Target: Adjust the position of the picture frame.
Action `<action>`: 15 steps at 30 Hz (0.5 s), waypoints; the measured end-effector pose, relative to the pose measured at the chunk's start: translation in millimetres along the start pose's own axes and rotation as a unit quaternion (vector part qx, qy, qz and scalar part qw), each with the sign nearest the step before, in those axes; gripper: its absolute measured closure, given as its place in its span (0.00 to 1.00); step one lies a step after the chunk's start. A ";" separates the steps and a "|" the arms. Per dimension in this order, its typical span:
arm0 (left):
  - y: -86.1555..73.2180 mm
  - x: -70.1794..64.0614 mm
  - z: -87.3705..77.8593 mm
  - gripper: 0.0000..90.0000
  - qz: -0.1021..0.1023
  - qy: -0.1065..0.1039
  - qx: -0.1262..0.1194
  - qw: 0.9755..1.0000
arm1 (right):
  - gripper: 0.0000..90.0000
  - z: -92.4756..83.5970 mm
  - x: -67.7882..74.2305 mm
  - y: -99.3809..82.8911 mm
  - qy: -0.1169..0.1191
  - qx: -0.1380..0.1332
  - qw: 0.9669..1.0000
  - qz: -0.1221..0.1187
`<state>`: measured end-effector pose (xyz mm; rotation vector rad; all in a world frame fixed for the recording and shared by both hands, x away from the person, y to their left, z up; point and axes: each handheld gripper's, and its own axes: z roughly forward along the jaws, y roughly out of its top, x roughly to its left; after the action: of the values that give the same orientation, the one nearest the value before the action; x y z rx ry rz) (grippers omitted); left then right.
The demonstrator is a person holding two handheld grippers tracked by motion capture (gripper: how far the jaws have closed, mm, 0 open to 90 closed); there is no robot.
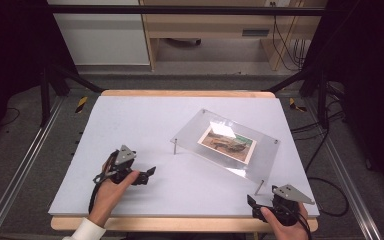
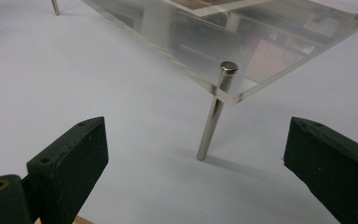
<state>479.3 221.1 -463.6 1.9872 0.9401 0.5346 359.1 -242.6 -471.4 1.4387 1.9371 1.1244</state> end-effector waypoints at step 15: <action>-2.5 6.2 -6.9 0.04 -0.043 -0.026 -0.044 0.998 | 0.36 4.1 -1.2 -3.8 -0.018 -0.036 0.999 0.013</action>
<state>477.5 230.4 -461.8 1.8654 0.9493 0.4673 360.6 -242.7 -476.9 1.4396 1.8388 1.1606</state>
